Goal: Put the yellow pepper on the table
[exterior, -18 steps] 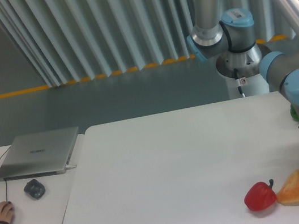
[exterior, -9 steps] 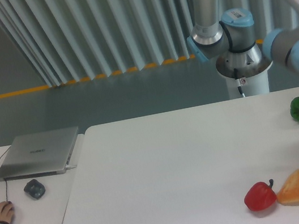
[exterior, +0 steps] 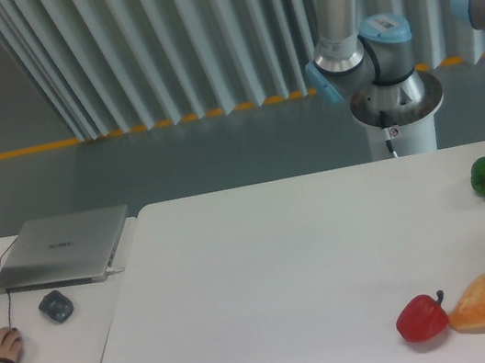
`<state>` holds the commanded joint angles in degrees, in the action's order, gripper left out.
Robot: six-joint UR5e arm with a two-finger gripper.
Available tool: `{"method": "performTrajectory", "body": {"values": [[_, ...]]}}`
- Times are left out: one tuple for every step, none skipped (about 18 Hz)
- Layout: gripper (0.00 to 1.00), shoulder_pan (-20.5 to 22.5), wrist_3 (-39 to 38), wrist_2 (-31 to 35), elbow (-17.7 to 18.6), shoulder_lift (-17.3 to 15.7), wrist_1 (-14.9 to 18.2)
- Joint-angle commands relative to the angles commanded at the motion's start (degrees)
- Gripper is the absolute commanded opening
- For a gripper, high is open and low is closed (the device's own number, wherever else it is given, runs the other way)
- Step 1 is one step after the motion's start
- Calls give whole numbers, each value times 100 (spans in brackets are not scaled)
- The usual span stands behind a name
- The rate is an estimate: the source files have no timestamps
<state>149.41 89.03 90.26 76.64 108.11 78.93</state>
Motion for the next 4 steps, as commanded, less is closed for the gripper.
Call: {"method": "performTrajectory", "body": {"values": [[100, 0, -9, 0, 9, 9, 0], [100, -9, -9, 0, 26, 9, -9], [100, -9, 0, 0, 26, 9, -9], [100, -9, 0, 0, 26, 9, -9]]}}
